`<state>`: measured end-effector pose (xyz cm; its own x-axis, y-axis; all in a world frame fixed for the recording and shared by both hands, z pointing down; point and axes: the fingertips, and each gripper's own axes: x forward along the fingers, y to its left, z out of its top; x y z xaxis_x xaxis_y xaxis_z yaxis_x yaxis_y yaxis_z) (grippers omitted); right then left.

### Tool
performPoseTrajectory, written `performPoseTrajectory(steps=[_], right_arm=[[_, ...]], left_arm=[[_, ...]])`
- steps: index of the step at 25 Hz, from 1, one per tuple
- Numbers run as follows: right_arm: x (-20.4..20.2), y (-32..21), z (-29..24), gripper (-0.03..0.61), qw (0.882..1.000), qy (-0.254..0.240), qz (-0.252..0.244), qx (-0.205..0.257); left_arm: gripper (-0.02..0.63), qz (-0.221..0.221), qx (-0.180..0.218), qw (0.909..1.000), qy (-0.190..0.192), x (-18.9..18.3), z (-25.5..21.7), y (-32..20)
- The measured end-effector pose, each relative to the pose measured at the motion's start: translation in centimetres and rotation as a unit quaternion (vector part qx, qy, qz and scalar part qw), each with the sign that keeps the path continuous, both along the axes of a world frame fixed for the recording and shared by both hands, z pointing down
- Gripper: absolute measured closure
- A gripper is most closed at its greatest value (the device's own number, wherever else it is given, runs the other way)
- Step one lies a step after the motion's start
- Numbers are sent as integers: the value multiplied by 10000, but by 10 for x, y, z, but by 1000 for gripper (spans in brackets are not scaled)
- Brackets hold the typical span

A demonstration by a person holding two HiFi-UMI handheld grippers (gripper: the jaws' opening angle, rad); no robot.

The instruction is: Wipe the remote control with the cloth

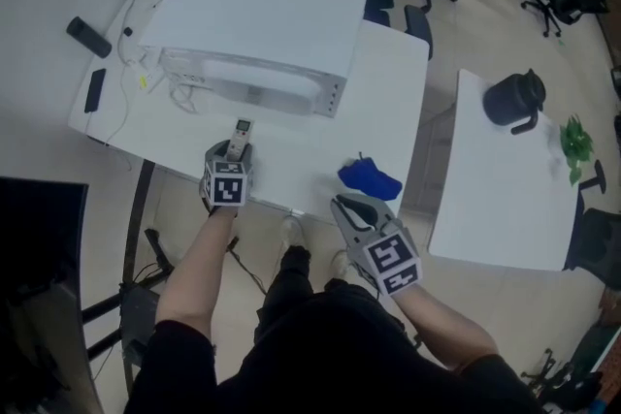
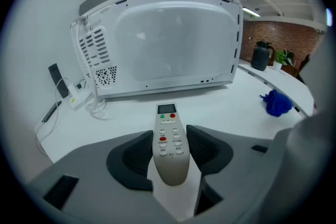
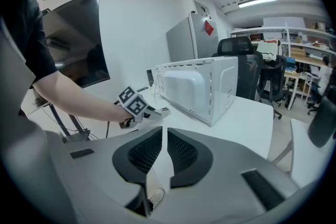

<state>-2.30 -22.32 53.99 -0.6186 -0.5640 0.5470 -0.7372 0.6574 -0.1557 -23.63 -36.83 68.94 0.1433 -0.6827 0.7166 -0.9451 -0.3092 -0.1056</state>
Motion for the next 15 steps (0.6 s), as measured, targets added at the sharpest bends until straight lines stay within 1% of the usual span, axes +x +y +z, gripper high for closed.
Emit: performPoseTrajectory(steps=[5, 7, 10, 11, 15], right_arm=[[35, -7, 12, 524, 9992, 250, 297, -2], [47, -10, 18, 501, 9987, 393, 339, 21], [61, -12, 32, 473, 9976, 636, 289, 27], [65, -11, 39, 454, 9970, 736, 251, 16], [80, -17, 69, 402, 9932, 1152, 161, 4]], left_arm=[[408, 384, 425, 9982, 151, 33, -42, 36], [408, 519, 557, 9967, 280, 50, -58, 54], [408, 773, 705, 9936, 436, 83, -81, 81], [408, 875, 738, 9923, 472, 95, -86, 90], [408, 1380, 854, 9854, 510, 139, -103, 120]])
